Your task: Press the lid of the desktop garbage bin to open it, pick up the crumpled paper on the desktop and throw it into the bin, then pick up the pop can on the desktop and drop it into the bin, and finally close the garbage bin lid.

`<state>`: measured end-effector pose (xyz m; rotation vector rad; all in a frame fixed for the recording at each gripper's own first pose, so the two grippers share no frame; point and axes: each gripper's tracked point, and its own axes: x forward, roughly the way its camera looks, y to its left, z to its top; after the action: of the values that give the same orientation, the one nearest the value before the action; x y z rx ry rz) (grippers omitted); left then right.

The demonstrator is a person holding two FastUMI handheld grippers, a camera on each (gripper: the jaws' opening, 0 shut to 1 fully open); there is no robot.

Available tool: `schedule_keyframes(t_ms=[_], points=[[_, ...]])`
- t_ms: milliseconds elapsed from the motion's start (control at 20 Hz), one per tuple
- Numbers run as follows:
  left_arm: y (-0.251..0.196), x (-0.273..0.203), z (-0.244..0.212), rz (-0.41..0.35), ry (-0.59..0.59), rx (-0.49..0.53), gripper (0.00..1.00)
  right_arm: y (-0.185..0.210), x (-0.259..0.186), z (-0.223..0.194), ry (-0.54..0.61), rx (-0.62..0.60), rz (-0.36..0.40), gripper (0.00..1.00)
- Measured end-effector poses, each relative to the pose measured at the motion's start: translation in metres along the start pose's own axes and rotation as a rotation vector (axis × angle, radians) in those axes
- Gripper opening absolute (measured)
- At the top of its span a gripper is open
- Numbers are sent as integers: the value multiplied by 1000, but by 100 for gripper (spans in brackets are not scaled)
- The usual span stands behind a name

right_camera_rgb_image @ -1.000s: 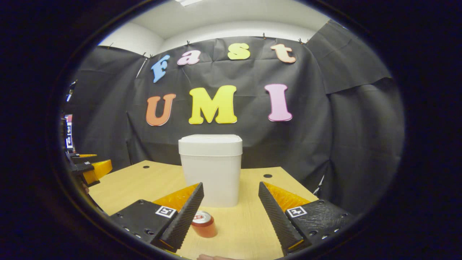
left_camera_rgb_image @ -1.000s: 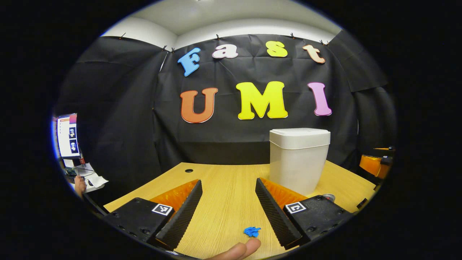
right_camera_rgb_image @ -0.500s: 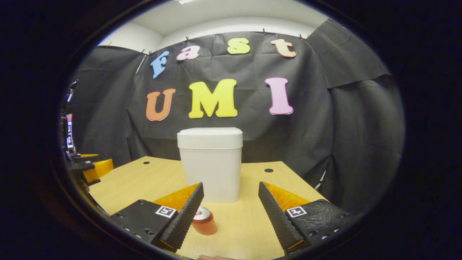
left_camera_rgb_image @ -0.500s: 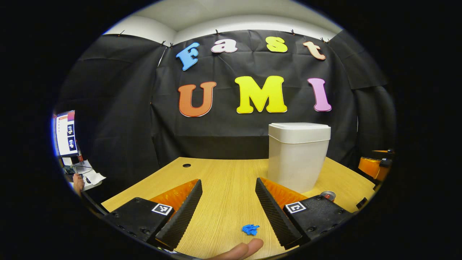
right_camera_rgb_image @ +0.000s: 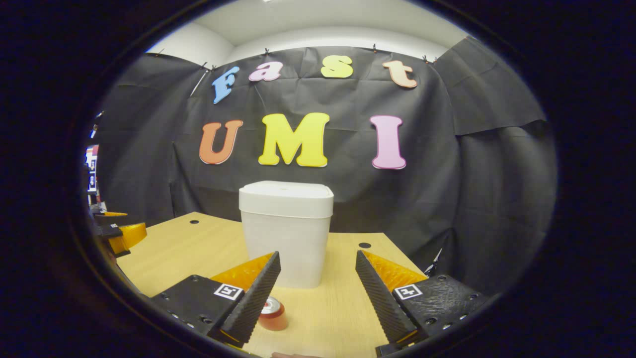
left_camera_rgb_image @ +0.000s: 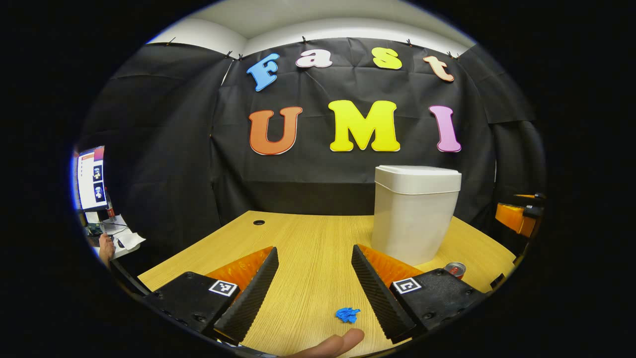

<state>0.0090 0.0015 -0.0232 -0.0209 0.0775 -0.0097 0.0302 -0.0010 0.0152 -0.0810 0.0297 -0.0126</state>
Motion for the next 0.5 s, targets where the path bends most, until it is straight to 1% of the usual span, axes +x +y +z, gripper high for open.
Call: schedule_keyframes(t_ms=[150, 250, 300, 350, 400, 450, 500], points=[[3, 3, -1, 4, 4, -8, 97, 10, 17, 18, 9, 12, 22, 94], [1, 4, 0, -9, -2, -10, 97, 17, 28, 31, 16, 22, 36, 89], [1, 5, -1, -12, 0, -9, 97, 19, 34, 37, 15, 30, 42, 82], [3, 5, -4, -9, 7, -10, 98, 23, 39, 43, 17, 32, 49, 80], [5, 6, -5, -3, 12, -13, 97, 26, 43, 50, 14, 32, 57, 72], [7, 6, -5, -4, 15, -18, 98, 29, 48, 56, 12, 29, 65, 68], [7, 8, -7, -6, 24, -26, 98, 31, 54, 61, 11, 16, 68, 62]])
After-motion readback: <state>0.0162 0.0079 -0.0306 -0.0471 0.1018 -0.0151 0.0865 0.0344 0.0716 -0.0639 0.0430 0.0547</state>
